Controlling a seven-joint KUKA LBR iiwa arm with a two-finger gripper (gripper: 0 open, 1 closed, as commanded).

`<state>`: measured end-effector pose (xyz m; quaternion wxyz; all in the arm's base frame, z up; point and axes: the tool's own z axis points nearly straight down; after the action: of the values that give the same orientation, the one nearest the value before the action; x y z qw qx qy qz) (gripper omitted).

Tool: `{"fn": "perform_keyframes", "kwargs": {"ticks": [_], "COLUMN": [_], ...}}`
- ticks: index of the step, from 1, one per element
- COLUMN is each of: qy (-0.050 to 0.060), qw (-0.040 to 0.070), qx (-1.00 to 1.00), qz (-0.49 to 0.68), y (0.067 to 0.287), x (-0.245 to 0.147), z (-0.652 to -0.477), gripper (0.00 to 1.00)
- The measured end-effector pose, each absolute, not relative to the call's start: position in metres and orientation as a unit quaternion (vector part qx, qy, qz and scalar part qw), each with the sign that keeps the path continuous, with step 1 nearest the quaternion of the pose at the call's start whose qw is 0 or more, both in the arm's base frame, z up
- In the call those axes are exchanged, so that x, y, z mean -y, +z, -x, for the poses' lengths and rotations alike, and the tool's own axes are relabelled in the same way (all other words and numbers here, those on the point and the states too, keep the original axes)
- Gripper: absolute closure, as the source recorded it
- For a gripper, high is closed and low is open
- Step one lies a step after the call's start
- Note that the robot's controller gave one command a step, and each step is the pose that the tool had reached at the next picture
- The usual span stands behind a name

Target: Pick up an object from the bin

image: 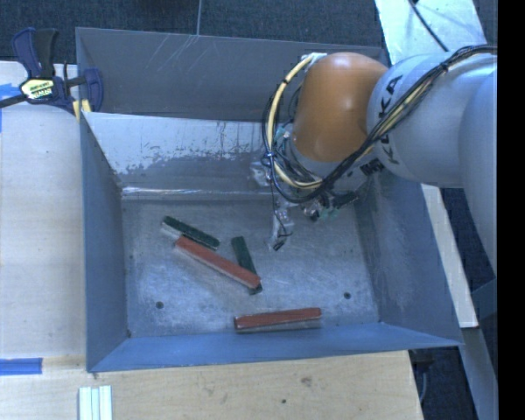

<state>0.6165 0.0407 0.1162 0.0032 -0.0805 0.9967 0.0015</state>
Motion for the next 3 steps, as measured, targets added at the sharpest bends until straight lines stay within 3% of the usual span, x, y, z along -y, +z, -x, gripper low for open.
{"fn": "perform_keyframes", "kwargs": {"ticks": [1, 2, 3], "qy": [0.0, -0.003, 0.0], "qw": [0.0, 0.005, 0.001], "qx": [-0.979, -0.978, -0.964], "qz": [0.205, 0.208, 0.267], "y": [0.07, 0.088, 0.07], "x": [-0.094, -0.012, -0.012], "z": [-0.555, -0.613, -0.559], "gripper": [0.0, 0.0, 0.0]}}
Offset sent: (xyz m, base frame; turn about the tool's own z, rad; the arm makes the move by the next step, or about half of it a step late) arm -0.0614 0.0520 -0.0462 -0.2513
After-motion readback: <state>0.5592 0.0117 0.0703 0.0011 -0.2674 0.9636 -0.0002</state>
